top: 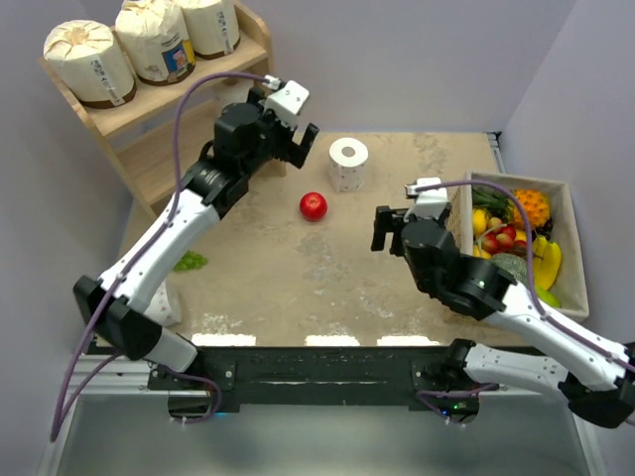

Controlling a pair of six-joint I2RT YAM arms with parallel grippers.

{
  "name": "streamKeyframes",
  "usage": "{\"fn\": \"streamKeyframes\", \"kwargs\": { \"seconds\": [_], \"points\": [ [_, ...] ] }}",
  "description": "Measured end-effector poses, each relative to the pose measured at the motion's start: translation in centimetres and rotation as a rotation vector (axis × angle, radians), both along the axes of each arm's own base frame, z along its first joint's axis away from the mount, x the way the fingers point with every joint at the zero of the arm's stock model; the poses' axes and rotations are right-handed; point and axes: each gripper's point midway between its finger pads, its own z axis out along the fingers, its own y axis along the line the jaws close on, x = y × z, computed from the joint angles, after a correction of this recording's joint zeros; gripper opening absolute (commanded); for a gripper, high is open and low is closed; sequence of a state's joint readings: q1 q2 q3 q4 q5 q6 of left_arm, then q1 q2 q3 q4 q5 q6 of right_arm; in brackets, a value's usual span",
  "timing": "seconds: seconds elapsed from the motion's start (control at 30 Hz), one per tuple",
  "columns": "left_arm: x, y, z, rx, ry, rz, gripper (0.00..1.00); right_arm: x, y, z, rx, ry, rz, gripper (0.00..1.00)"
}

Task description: Place and organize the paper towels onto the shelf

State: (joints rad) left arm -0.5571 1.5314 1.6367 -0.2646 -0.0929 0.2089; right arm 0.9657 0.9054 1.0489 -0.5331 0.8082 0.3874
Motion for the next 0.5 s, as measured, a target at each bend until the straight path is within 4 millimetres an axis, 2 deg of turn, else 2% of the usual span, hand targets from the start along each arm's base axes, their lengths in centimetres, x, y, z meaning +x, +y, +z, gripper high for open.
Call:
{"fn": "streamKeyframes", "kwargs": {
  "seconds": [0.07, 0.13, 0.2, 0.27, 0.3, 0.37, 0.43, 0.5],
  "points": [
    [-2.5, -0.1, 0.3, -0.084, 0.008, -0.058, 1.00, 1.4, 0.7, -0.5, -0.021, 0.013, -0.015, 0.88],
    [-4.4, -0.2, -0.3, -0.143, 0.030, -0.097, 1.00, 3.5, 0.8, -1.1, -0.011, 0.034, -0.039, 0.88],
    [-6.3, -0.2, -2.6, -0.179, 0.083, -0.132, 1.00, 6.4, -0.2, -1.8, 0.008, 0.056, -0.094, 0.88],
    [-7.3, -0.1, -4.8, -0.194, 0.130, -0.143, 1.00, 8.6, -0.9, -2.3, 0.027, 0.076, -0.125, 0.88],
    [-8.0, 0.1, -6.6, -0.200, 0.163, -0.141, 1.00, 9.9, -1.2, -2.6, 0.037, 0.088, -0.140, 0.88],
    [-8.9, 0.5, -8.8, -0.207, 0.209, -0.131, 1.00, 12.5, -1.1, -2.7, 0.068, 0.102, -0.150, 0.88],
    [-9.8, 1.2, -10.2, -0.220, 0.232, -0.114, 1.00, 15.1, -0.9, -3.1, 0.091, 0.120, -0.156, 0.88],
    [-10.4, 1.7, -10.2, -0.240, 0.229, -0.102, 1.00, 18.0, -0.6, -3.9, 0.108, 0.146, -0.161, 0.89]
  ]
}}
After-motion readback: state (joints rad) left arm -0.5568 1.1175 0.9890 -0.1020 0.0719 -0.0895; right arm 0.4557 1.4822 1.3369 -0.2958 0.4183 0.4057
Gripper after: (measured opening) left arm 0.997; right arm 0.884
